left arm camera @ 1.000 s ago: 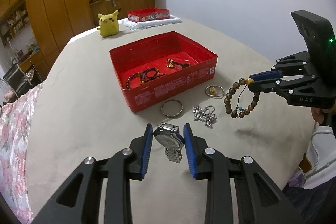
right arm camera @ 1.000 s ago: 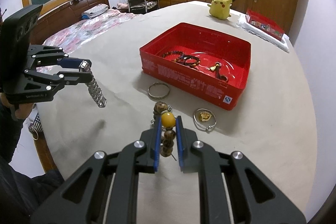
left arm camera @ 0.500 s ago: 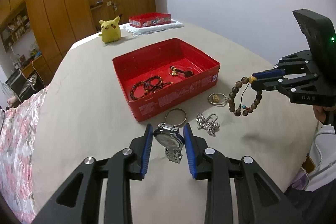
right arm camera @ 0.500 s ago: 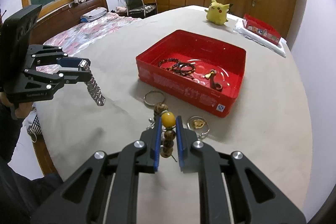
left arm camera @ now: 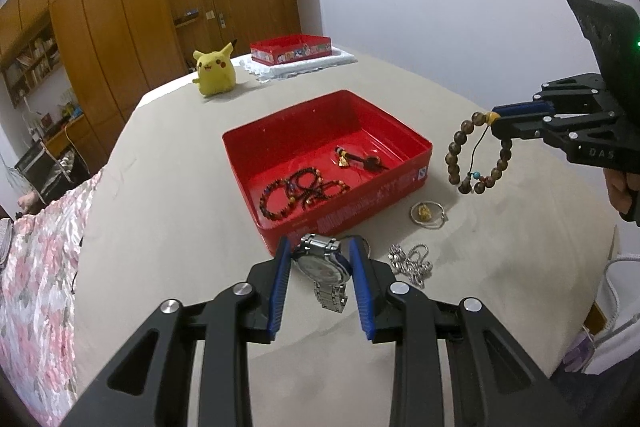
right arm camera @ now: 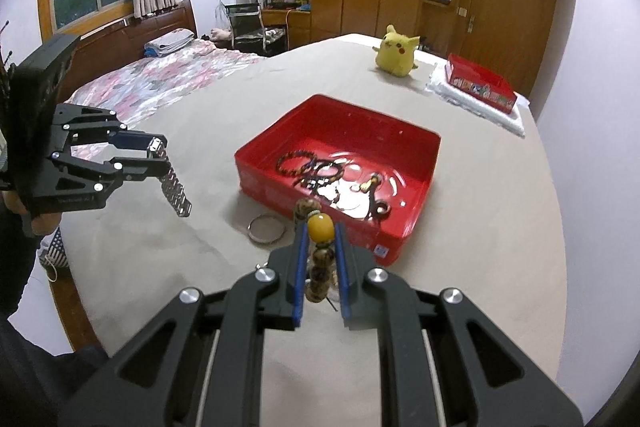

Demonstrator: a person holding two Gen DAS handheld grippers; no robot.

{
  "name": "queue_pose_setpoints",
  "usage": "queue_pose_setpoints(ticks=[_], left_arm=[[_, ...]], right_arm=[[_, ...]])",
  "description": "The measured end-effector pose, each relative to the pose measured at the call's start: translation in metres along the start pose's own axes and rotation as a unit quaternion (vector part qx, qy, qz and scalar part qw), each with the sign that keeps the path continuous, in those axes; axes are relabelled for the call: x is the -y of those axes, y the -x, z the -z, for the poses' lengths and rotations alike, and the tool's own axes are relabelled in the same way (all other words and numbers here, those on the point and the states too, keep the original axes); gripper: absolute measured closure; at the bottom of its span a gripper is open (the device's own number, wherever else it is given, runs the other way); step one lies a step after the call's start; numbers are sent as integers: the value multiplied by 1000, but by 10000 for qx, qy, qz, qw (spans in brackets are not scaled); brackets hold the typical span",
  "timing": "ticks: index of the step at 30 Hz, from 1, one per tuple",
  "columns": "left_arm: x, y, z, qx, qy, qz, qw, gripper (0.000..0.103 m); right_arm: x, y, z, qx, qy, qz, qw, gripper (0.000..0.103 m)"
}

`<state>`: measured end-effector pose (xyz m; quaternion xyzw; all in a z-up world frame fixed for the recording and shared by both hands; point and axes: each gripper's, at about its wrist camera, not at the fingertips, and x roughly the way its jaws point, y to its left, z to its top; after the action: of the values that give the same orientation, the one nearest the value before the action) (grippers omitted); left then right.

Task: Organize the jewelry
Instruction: 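Lift and carry the watch and wooden bracelet with both tools over the red tray, then open the left tool to drop the watch while the right tool drops the bracelet into the tray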

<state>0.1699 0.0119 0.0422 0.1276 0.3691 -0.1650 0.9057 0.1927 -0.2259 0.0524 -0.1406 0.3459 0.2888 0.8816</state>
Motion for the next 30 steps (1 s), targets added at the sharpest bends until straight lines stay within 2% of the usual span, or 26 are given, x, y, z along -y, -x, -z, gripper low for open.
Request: queue_pose_setpoints(ticks=[19, 30], left_arm=[[-10, -22, -45, 76, -98, 15, 9999, 73], [-19, -54, -70, 27, -73, 66, 9999, 73]], right_arm=[[17, -18, -32, 48, 18, 26, 10000, 92], [39, -58, -55, -44, -190, -51, 9998, 92]])
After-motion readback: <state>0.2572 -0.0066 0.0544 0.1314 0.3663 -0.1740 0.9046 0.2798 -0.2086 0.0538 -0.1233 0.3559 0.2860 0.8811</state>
